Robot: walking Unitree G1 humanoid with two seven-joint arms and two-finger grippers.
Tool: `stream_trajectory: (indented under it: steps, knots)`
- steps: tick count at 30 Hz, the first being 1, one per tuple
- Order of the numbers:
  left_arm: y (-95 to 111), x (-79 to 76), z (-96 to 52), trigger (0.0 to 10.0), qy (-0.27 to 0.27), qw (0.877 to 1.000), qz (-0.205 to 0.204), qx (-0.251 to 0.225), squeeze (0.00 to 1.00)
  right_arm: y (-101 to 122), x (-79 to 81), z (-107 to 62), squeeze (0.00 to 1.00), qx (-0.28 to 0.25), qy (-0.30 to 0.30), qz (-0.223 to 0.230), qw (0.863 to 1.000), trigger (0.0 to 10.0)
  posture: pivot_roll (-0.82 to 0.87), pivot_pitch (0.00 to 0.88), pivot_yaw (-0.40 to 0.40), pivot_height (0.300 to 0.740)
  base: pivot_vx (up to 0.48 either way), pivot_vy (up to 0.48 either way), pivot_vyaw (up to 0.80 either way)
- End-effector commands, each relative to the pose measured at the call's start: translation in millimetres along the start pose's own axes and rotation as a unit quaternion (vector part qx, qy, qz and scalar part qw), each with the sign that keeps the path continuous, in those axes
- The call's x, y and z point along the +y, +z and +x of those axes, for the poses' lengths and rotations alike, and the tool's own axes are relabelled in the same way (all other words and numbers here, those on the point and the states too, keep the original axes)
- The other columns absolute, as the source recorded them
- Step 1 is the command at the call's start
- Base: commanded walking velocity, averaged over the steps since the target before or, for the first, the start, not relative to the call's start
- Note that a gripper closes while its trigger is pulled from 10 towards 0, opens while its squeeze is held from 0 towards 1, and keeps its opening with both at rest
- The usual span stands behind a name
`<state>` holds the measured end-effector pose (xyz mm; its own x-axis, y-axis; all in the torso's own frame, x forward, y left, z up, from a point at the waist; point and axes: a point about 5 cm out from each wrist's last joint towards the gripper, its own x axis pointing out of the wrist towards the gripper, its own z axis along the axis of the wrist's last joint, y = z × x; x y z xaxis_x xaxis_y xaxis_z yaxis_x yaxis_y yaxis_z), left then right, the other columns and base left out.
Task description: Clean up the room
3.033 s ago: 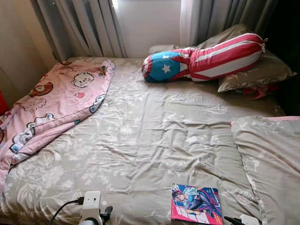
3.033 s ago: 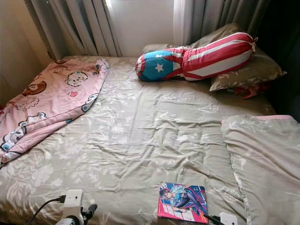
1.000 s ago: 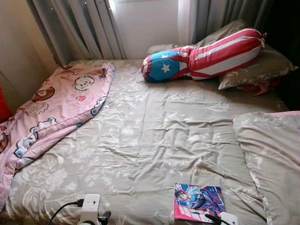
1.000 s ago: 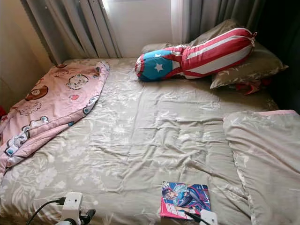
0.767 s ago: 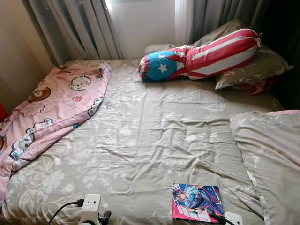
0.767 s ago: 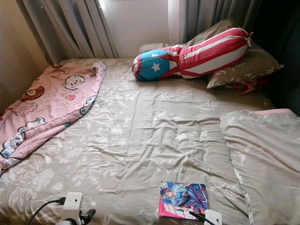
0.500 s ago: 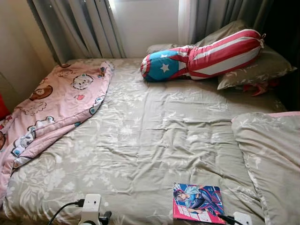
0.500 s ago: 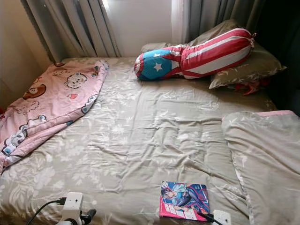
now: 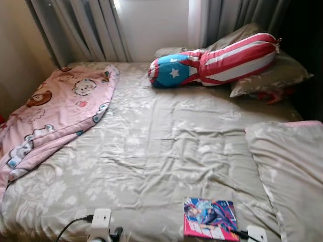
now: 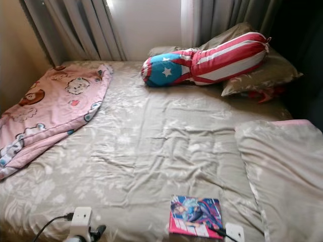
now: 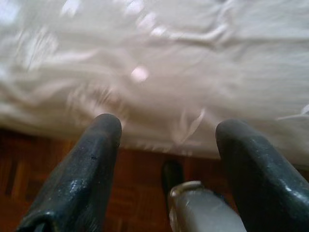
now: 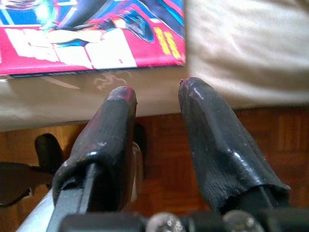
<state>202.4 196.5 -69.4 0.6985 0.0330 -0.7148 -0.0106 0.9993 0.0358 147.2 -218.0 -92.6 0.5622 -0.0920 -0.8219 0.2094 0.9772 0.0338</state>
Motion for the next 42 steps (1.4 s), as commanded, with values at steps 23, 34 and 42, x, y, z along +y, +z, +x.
stream_trajectory:
  steps: [23,34,42]
  knots:
    - [-9.5,8.1,-3.1,10.0,0.008,1.0,0.009,0.021,0.0,-17.9,-22.0,-8.9,0.0,0.014,-0.01,0.02,1.0,10.0,-0.1,0.0,0.034,0.74,0.0,0.0,0.31]
    - [-8.7,6.9,-2.6,10.0,0.008,1.0,0.005,0.021,0.0,-26.6,17.6,-5.3,0.0,0.015,0.009,0.017,1.0,10.0,-0.1,0.0,0.032,0.74,0.0,0.178,0.0]
    - [-10.1,6.9,-3.0,10.0,0.007,1.0,0.005,0.023,0.0,-19.8,-9.5,-7.2,0.0,0.011,-0.004,0.019,1.0,10.0,-0.1,0.0,0.033,0.74,0.0,0.308,0.0]
